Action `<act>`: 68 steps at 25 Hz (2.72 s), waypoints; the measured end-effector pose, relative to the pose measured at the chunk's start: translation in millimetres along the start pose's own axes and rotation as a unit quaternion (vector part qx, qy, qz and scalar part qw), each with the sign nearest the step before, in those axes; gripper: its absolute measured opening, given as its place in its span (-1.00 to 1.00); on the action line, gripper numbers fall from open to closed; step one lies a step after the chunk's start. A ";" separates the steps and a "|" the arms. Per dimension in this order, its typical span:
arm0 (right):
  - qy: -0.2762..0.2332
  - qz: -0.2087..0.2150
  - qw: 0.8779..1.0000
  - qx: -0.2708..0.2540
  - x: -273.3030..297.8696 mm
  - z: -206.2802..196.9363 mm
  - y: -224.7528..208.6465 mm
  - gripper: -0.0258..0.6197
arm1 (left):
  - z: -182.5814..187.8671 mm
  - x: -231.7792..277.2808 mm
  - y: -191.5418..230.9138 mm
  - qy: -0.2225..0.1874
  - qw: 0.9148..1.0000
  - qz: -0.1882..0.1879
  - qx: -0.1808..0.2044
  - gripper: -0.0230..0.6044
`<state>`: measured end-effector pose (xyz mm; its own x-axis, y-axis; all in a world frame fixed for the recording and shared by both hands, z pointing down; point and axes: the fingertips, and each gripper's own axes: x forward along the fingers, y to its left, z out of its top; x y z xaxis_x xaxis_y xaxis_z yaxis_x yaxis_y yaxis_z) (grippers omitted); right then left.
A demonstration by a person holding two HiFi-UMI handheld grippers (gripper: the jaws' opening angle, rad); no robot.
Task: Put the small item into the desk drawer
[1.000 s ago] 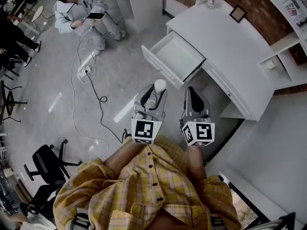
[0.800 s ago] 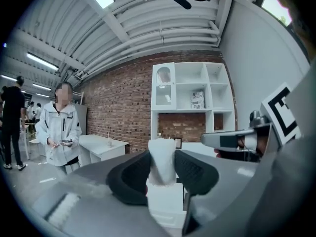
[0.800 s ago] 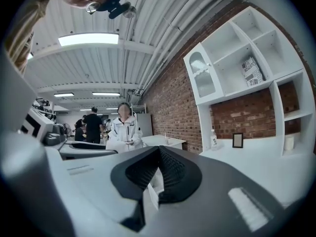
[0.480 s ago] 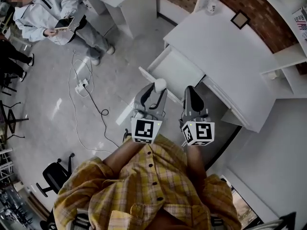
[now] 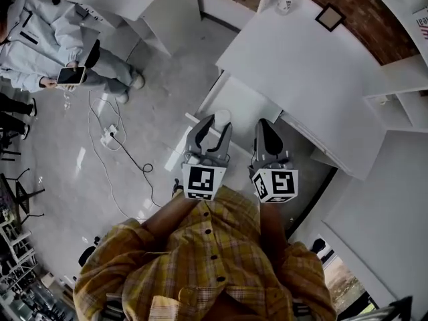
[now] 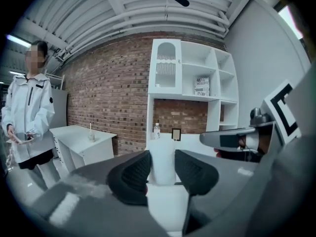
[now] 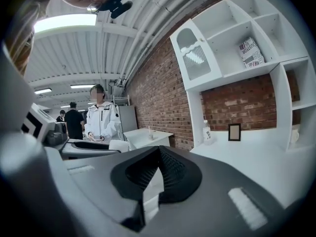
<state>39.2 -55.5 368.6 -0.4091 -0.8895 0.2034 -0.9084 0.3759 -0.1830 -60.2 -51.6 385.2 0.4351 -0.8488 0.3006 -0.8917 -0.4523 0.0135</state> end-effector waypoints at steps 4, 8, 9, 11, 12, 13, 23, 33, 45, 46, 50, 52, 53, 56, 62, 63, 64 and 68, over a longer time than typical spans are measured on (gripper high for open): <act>0.012 -0.015 1.000 0.013 20.5 -9.2 -12.2 -0.92 | -8.3 23.2 6.6 0.019 1.000 -0.017 0.000 -0.40; 0.023 -0.026 0.999 0.023 33.3 -20.3 -18.8 -0.92 | -19.6 38.6 11.1 0.036 0.999 -0.030 -0.001 -0.40; 0.025 -0.029 0.999 0.024 35.1 -23.1 -20.9 -0.92 | -22.9 41.8 11.8 0.039 0.999 -0.032 -0.002 -0.40; 0.031 -0.034 0.999 0.028 36.6 -28.9 -24.7 -0.92 | -30.6 47.5 12.6 0.047 0.998 -0.035 -0.003 -0.40; 0.035 -0.036 0.998 0.030 36.5 -31.8 -26.2 -0.92 | -34.6 49.8 12.7 0.052 0.998 -0.036 -0.005 -0.40; 0.039 -0.037 0.998 0.032 36.3 -34.6 -27.4 -0.92 | -38.5 51.7 12.7 0.058 0.998 -0.037 -0.006 -0.40; 0.072 -0.039 0.996 0.044 30.5 -67.6 -49.0 -0.92 | -79.3 77.0 -1.2 0.110 0.993 -0.036 -0.013 -0.40; 0.099 -0.033 0.993 0.050 39.5 -103.2 -66.1 -0.92 | -130.0 109.7 4.2 0.164 0.986 -0.017 -0.039 -0.40; 0.123 -0.033 0.990 0.064 50.2 -145.9 -80.2 -0.92 | -188.9 141.1 7.0 0.214 0.975 -0.010 -0.052 -0.40; 0.125 -0.033 0.989 0.066 51.0 -147.5 -80.3 -0.92 | -192.4 143.9 6.9 0.219 0.974 -0.011 -0.052 -0.40; 0.132 -0.031 0.988 0.068 54.7 -156.9 -81.7 -0.92 | -210.4 157.2 6.2 0.238 0.970 -0.014 -0.050 -0.40; 0.135 -0.032 0.988 0.070 54.6 -159.3 -83.5 -0.92 | -218.4 162.8 4.8 0.248 0.967 -0.015 -0.050 -0.40; 0.137 -0.033 0.988 0.070 54.6 -159.9 -84.4 -0.92 | -221.7 165.4 4.6 0.253 0.966 -0.015 -0.050 -0.40; 0.142 -0.037 0.986 0.074 56.1 -163.4 -86.8 -0.92 | -232.9 173.3 5.2 0.267 0.962 -0.017 -0.052 -0.40; 0.154 -0.036 0.985 0.074 60.6 -173.6 -90.3 -0.92 | -256.8 188.9 7.4 0.292 0.954 -0.015 -0.063 -0.40; 0.156 -0.036 0.984 0.075 62.3 -174.6 -91.1 -0.92 | -261.8 192.3 7.9 0.297 0.952 -0.014 -0.068 -0.40; 0.157 -0.036 0.984 0.075 64.1 -175.8 -91.8 -0.92 | -267.7 195.7 8.2 0.303 0.950 -0.013 -0.072 -0.40; 0.165 -0.035 0.983 0.077 66.7 -183.8 -91.0 -0.92 | -288.0 205.9 8.1 0.318 0.945 -0.015 -0.079 -0.40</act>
<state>78.7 -101.3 575.6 -0.3754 -0.7699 0.5161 -0.9216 0.2509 -0.2960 -13.7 -151.1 721.9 0.3416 -0.4774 0.8096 -0.9099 -0.3837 0.1577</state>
